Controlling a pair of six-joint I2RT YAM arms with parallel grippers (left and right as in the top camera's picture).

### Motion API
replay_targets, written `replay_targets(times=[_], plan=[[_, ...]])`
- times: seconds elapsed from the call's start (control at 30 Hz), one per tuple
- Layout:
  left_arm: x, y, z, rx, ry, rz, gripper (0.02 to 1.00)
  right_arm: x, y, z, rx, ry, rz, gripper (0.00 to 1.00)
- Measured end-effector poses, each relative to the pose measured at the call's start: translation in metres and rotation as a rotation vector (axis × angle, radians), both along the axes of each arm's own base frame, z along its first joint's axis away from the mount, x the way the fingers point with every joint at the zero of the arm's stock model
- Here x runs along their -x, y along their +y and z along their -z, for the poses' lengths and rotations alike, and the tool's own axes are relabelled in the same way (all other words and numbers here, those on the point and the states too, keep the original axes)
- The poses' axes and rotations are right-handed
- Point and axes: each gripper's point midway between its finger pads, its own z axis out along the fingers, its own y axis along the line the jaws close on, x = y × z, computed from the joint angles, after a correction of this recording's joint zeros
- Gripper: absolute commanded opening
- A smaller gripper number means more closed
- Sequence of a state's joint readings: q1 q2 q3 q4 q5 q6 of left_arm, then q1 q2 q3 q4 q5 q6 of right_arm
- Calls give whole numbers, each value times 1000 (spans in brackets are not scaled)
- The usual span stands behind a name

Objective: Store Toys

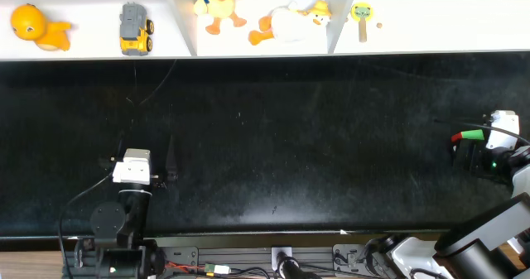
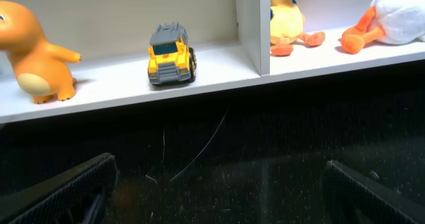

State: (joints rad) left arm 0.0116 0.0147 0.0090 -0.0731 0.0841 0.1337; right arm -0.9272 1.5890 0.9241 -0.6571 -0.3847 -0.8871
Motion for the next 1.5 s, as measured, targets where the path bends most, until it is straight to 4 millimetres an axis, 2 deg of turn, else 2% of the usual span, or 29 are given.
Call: replay_targets(times=[0.03,0.2,0.27,0.67,0.8,0.93,1.1,1.33,1.43,1.5], plan=[[0,0,0,0,0,0,998,-1,1,0,2,-1,-5,941],[0,0,0,0,0,0,998,-5,3,-1,10,-4,-20,606],[0,0,0,0,0,0,998,-5,2,0,10,2,-12,524],[0,0,0,0,0,0,998,-5,2,0,21,24,3,461],[0,0,0,0,0,0,998,-14,12,-4,13,46,-14,428],[0,0,0,0,0,0,998,-41,22,-26,39,26,-66,428],[0,0,0,0,0,0,998,-91,26,-78,119,-84,-125,443],[0,0,0,0,0,0,998,-142,30,-144,198,-222,-156,439],[0,0,0,0,0,0,998,-162,30,-151,203,-238,-164,443],[0,0,0,0,0,0,996,-176,31,-146,194,-230,-173,441]])
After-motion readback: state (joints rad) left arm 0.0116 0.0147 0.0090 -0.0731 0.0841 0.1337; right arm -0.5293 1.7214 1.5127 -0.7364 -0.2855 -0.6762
